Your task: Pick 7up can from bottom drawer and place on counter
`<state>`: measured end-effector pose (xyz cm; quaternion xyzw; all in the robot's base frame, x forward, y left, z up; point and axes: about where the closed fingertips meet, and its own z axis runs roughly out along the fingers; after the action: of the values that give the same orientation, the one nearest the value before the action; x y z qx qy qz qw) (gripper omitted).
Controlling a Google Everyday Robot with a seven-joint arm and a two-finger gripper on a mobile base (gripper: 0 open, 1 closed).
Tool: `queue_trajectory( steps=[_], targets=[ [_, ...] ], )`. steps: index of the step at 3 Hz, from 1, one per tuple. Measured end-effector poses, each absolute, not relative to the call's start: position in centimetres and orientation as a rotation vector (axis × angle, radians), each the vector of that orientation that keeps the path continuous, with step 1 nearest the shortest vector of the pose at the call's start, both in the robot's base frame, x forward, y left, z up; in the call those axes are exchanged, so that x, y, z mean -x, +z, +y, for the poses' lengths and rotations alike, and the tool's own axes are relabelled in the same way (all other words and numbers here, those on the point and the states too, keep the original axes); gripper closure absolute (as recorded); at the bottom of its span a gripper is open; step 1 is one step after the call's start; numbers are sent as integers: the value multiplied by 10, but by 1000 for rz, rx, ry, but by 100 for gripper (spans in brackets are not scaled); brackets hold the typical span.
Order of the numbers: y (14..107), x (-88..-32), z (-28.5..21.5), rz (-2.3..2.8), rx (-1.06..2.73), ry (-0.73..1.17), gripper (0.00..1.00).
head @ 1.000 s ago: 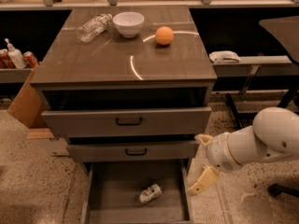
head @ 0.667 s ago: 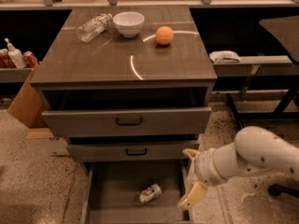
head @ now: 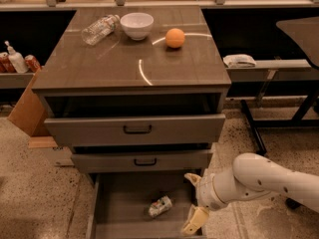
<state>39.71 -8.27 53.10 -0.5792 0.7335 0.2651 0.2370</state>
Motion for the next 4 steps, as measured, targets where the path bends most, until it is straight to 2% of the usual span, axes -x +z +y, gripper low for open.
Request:
queue_trajectory(
  steps=[2, 3, 4],
  targets=[
    [463, -424, -88, 2119, 1611, 579, 0],
    [406, -437, -81, 2087, 1638, 612, 0],
    [342, -447, -62, 1973, 1636, 758, 0]
  ],
)
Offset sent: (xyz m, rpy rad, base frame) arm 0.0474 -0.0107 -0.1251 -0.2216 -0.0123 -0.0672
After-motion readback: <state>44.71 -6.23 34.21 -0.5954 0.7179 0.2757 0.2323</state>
